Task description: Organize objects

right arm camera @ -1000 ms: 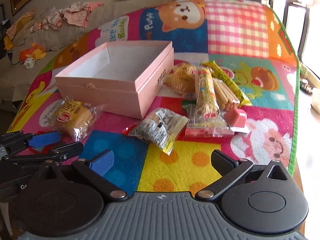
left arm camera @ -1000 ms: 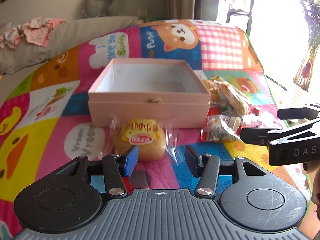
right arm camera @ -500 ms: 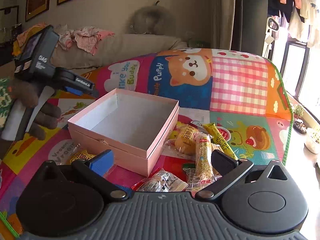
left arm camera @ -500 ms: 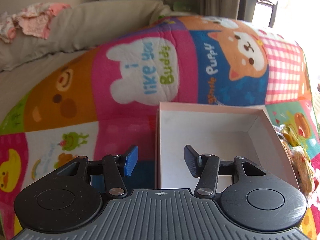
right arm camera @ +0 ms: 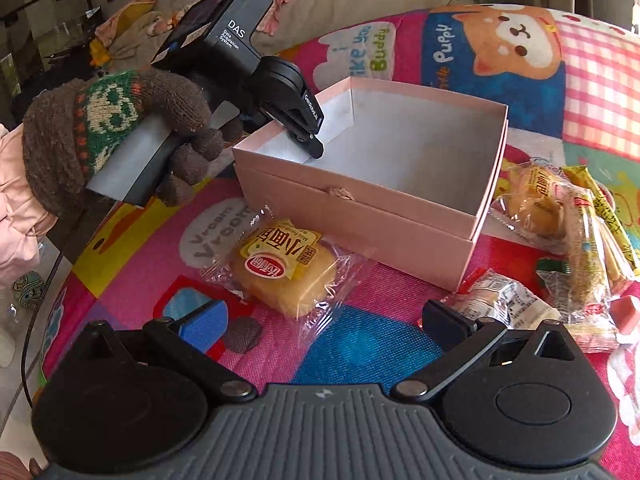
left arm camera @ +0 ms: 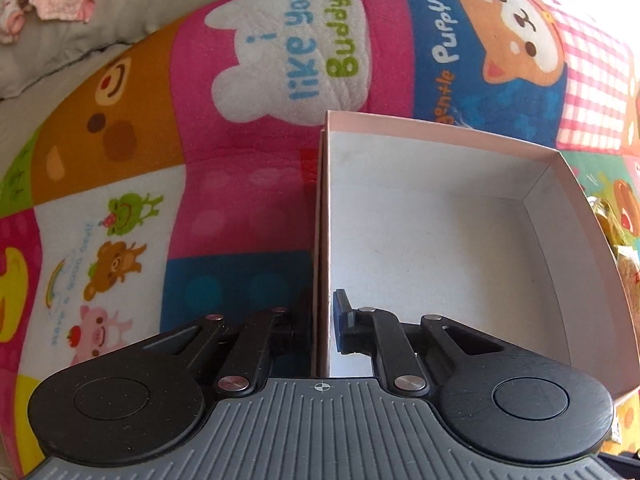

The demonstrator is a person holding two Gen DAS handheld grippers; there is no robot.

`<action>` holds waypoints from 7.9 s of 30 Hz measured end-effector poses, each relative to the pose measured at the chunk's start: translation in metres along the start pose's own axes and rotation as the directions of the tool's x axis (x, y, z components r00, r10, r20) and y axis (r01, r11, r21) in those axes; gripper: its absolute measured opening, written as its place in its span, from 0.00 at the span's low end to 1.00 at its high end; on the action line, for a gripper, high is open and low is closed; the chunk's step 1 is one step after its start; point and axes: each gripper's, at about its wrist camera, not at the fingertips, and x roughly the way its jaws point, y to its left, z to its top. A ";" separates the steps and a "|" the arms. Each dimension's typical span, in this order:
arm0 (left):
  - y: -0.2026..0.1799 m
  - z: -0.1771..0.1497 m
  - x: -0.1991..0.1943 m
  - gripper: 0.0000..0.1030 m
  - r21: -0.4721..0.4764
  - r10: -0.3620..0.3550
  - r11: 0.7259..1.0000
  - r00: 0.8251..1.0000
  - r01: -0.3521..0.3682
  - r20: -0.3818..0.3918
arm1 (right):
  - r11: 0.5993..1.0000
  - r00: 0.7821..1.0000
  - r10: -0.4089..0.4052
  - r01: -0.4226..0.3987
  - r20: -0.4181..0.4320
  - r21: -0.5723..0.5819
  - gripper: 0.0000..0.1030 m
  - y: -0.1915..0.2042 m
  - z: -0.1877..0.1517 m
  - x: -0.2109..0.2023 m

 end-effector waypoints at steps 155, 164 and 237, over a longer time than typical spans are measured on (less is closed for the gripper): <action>0.002 -0.057 -0.026 0.18 -0.132 -0.107 0.984 0.991 0.117 0.083 | 0.947 0.999 0.038 -0.043 0.019 0.319 0.58 -0.026 0.118 -0.017; -0.002 -0.059 -0.027 0.18 -0.130 -0.085 0.987 0.992 0.096 0.089 | 0.940 0.981 -0.179 0.146 0.081 0.309 0.65 -0.069 0.075 -0.076; -0.009 -0.064 -0.028 0.18 -0.124 -0.068 0.989 0.995 0.076 0.067 | 0.930 0.957 -0.273 0.238 0.095 0.281 0.61 -0.151 0.060 -0.102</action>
